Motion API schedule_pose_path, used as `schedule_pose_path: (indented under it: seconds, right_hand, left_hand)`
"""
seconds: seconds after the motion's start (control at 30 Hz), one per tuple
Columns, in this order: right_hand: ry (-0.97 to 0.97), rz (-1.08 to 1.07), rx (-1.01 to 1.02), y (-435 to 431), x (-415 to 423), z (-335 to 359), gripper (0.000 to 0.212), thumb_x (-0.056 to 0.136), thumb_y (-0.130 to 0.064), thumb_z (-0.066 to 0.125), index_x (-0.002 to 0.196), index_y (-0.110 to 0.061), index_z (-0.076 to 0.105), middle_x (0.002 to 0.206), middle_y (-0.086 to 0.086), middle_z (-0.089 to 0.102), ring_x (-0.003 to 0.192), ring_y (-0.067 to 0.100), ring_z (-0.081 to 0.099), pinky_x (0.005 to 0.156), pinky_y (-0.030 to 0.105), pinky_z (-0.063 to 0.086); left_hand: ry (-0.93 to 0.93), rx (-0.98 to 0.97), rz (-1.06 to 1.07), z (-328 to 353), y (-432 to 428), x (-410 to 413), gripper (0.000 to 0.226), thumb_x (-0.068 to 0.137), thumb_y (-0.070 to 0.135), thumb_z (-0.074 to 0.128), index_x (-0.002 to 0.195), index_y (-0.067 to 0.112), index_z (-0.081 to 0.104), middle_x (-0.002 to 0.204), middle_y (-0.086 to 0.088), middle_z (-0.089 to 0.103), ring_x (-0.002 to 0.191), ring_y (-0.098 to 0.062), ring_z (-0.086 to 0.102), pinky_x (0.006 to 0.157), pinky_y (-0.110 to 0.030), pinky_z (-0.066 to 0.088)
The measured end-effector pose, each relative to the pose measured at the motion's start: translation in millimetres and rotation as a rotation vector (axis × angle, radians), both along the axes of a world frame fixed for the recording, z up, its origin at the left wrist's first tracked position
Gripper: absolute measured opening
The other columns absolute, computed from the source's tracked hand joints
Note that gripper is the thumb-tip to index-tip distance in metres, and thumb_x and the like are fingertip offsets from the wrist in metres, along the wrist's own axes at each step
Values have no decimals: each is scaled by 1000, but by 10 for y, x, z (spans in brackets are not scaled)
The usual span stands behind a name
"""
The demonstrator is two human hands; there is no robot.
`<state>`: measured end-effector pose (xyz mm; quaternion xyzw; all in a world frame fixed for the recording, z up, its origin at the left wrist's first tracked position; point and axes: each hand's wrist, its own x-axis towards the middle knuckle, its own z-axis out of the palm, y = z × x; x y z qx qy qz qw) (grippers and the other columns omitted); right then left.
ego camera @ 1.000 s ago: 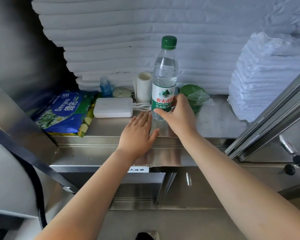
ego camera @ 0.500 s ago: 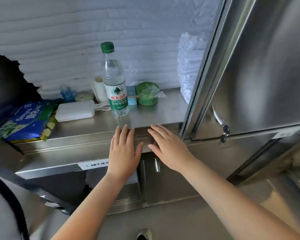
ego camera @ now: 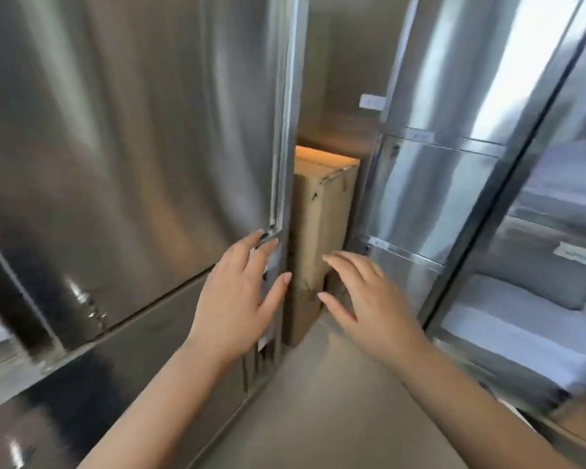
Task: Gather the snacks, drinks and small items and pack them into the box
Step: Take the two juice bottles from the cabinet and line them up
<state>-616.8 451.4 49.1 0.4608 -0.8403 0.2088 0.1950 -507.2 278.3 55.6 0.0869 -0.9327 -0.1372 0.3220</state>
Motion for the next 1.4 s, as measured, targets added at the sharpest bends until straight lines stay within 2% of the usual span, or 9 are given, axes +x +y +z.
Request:
schedule_pose_path:
  seconds: [0.07, 0.17, 0.3, 0.47, 0.63, 0.87, 1.07, 1.3, 1.4]
  right_hand:
    - [-13, -155, -39, 613, -264, 123, 49, 91, -40, 55, 134, -17, 48, 133, -2, 50, 122, 15, 41, 99, 18, 27]
    - [-9, -381, -56, 1468, -608, 285, 51, 91, -42, 52, 137, -20, 43, 137, -3, 46, 125, 14, 37, 101, 23, 30]
    - [-4, -599, -32, 2448, -1064, 422, 56, 92, -49, 43, 140, -22, 36, 143, -5, 38, 131, 14, 32, 105, 26, 28]
    - [59, -782, -9, 3342, -1867, 553, 58, 91, -55, 39, 141, -26, 33, 143, -8, 37, 131, 11, 31, 104, 28, 32]
    - [87, -834, -14, 3950, -2963, 740, 57, 92, -52, 42, 141, -24, 35, 142, -7, 38, 131, 11, 30, 103, 21, 25]
    - [97, -890, -16, 4709, -4144, 819, 59, 92, -51, 43, 142, -22, 35, 144, -7, 38, 134, 11, 30, 108, 23, 23]
    - [79, -925, 29, 5462, -5142, 773, 59, 92, -52, 40, 143, -24, 32, 146, -8, 34, 134, 9, 27, 106, 18, 18]
    - [29, -804, 16, 5802, -6718, 845, 61, 93, -54, 38, 146, -25, 24, 149, -6, 28, 136, 11, 25, 110, 25, 23]
    - [0, -725, -12, 5720, -7345, 822, 58, 93, -52, 40, 144, -26, 27, 147, -5, 31, 132, 14, 30, 107, 28, 29]
  left_hand:
    - [-1, -41, -119, 159, 406, -490, 59, 90, 48, 35, 129, 8, 53, 137, -14, 46, 124, -29, 46, 105, -37, 35]
    - [-4, -83, -283, 351, 1066, -1201, 62, 89, 51, 33, 129, 10, 53, 139, -14, 45, 124, -30, 46, 102, -39, 37]
    - [19, -150, -450, 508, 1920, -2126, 55, 92, 49, 44, 134, 15, 49, 144, -9, 40, 129, -25, 40, 104, -37, 35]
    - [21, -197, -574, 646, 2771, -3331, 63, 90, 58, 29, 142, 24, 35, 153, -1, 25, 136, -19, 28, 108, -36, 27]
    - [37, -228, -611, 795, 3320, -4572, 60, 92, 54, 34, 144, 25, 32, 154, -1, 22, 138, -19, 24, 111, -33, 20]
    - [-29, -251, -637, 804, 4102, -6147, 61, 94, 54, 35, 146, 24, 26, 155, 0, 18, 140, -18, 19, 112, -34, 19]
    - [-87, -261, -615, 639, 4760, -7311, 62, 94, 55, 33, 147, 25, 23, 155, 0, 17, 140, -18, 19, 111, -35, 21]
    - [-92, -259, -476, 752, 5125, -8494, 60, 94, 55, 31, 147, 27, 21, 155, 1, 18, 139, -18, 22, 112, -36, 20]
    - [-99, -264, -424, 754, 5127, -8916, 60, 94, 55, 31, 146, 27, 24, 155, 1, 21, 138, -20, 27, 111, -37, 23]
